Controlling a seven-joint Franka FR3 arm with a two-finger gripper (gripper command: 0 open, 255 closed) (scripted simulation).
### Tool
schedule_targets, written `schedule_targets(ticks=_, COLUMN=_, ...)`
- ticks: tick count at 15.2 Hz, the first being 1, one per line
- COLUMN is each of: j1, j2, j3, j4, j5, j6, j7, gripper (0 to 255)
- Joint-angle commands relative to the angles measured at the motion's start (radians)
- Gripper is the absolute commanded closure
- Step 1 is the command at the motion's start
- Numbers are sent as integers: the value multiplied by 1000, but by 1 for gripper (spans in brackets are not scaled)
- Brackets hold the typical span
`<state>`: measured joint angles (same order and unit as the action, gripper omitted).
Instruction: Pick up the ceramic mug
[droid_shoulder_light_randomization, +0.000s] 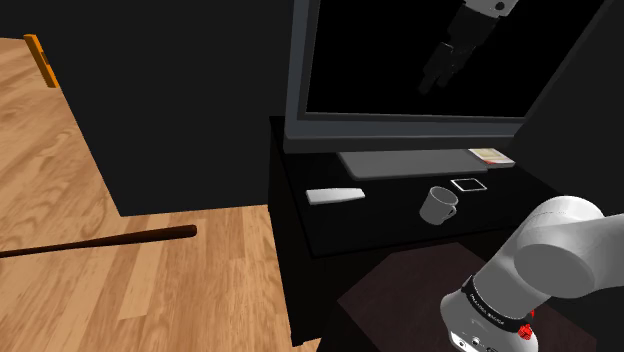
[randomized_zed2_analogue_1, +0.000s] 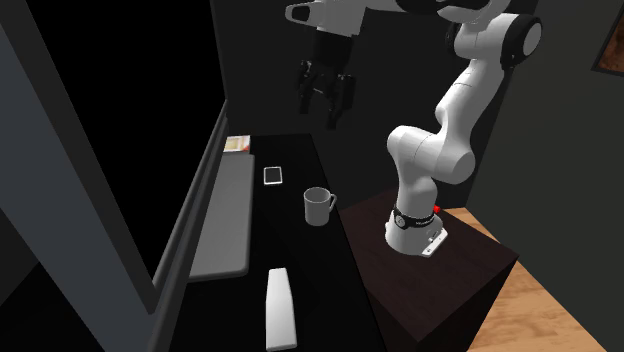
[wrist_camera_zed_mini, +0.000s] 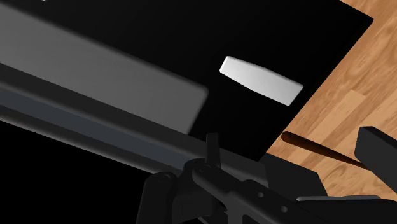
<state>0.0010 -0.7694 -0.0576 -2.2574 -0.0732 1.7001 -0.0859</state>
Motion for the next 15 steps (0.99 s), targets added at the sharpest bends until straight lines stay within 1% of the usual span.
schedule_targets(ticks=1, j1=0, j2=0, j3=0, j4=0, j5=0, j6=0, j7=0, gripper=0)
schedule_targets(ticks=8, j1=-39, j2=-77, j3=-111, j4=-216, j5=-43, j6=114, j7=-91, gripper=0)
schedule_targets(ticks=15, j1=-98, j2=-104, j3=-240, j4=-391, j5=-111, j6=235, j7=-190, gripper=0)
